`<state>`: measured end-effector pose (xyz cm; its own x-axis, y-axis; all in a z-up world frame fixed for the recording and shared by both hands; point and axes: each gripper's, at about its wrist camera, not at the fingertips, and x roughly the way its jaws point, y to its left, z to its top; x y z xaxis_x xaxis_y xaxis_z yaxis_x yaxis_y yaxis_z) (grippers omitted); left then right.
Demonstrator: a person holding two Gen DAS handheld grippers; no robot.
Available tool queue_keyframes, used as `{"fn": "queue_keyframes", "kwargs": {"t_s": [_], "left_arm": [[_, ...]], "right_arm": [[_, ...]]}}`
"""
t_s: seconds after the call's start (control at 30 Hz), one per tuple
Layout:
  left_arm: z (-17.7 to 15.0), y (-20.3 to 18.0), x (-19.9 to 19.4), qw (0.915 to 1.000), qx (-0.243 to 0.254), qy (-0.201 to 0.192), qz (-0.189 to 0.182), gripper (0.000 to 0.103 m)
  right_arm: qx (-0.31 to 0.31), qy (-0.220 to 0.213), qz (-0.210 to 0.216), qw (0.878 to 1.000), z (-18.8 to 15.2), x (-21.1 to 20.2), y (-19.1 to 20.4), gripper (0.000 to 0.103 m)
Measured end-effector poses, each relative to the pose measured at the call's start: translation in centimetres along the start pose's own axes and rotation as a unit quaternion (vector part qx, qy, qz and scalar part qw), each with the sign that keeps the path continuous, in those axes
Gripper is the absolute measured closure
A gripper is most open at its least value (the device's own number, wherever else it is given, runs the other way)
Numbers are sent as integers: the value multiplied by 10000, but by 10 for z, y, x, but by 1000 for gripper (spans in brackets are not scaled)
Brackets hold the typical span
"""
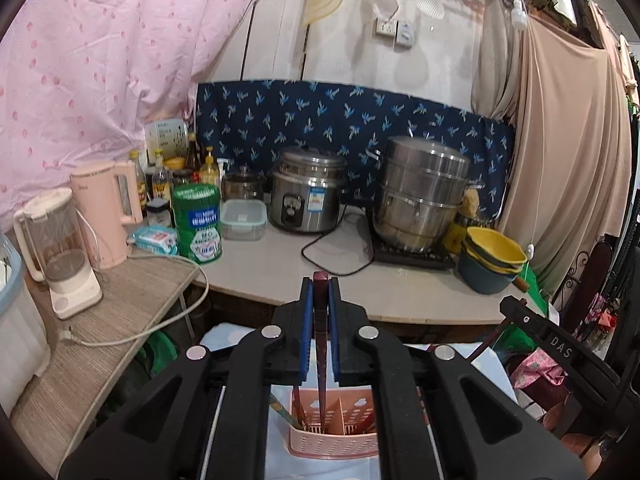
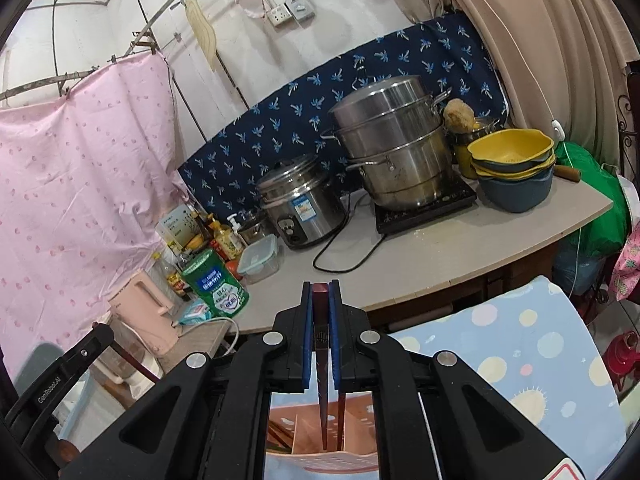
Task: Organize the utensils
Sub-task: 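Lift both chopsticks and lower them upright into the pink caddy, then open both tools to release the chopsticks in the caddy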
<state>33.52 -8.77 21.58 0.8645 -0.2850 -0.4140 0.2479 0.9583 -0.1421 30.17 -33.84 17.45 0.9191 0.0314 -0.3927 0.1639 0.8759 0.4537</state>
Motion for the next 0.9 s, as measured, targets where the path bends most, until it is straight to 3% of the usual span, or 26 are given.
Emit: {"fn": "queue_keyframes", "kwargs": {"t_s": [0.47, 0.6, 0.63, 0.7, 0.77, 0.9], "left_arm": [[-40, 8, 34, 9987, -76, 501, 67, 96], [-43, 10, 33, 9984, -114, 540, 133, 95], [-43, 11, 33, 9983, -117, 558, 130, 93], [-44, 11, 32, 9980, -143, 601, 129, 77], [-45, 12, 28, 9982, -155, 557, 180, 68], [-49, 10, 20, 9982, -86, 547, 217, 64]], "right_arm": [[-192, 590, -9, 9981, -37, 33, -7, 96], [-211, 540, -40, 9983, -41, 29, -6, 87], [-235, 539, -40, 9983, -41, 28, -5, 85], [-271, 492, -54, 9984, -41, 24, -4, 82], [-327, 483, -42, 9983, -40, 20, -2, 77], [-473, 442, -14, 9979, -43, 9, 3, 72]]}}
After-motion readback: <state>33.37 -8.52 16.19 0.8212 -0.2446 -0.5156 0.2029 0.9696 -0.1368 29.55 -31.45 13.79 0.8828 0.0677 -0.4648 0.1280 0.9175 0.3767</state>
